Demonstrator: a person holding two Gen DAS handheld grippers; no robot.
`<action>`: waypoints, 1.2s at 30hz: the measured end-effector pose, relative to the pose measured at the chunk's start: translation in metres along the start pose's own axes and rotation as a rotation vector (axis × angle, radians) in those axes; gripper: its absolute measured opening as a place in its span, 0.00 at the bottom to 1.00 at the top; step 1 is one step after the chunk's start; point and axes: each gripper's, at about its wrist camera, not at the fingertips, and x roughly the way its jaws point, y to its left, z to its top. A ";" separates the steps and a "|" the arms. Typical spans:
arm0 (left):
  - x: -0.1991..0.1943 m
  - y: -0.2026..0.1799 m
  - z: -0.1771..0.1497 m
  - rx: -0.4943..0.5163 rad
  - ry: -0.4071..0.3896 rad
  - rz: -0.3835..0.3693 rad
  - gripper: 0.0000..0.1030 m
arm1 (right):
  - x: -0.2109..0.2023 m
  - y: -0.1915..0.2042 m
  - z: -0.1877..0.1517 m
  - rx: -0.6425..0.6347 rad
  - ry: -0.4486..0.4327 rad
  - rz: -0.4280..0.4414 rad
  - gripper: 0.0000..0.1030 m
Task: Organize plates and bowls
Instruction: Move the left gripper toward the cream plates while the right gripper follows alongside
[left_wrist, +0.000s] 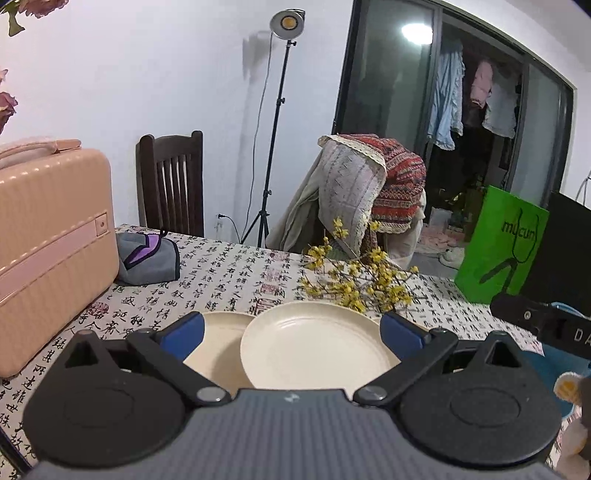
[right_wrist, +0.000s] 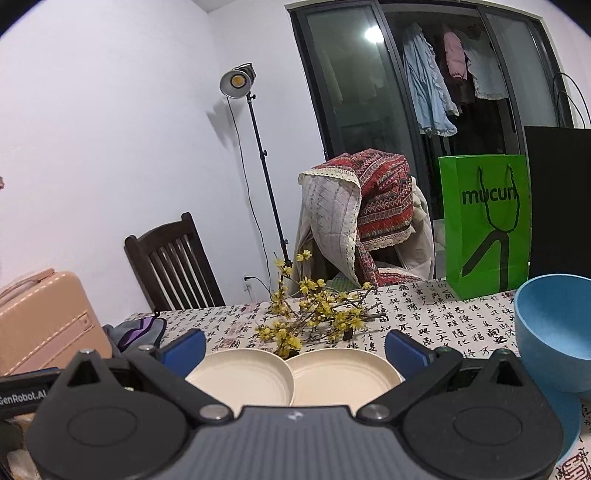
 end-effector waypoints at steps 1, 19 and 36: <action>0.002 0.000 0.001 -0.002 -0.002 0.004 1.00 | 0.003 0.000 0.000 0.001 0.000 -0.001 1.00; 0.051 0.010 0.016 -0.123 0.003 0.070 1.00 | 0.051 -0.003 0.015 0.112 -0.008 -0.008 1.00; 0.095 0.027 -0.004 -0.112 0.064 0.107 1.00 | 0.097 -0.019 -0.008 0.132 0.027 -0.023 1.00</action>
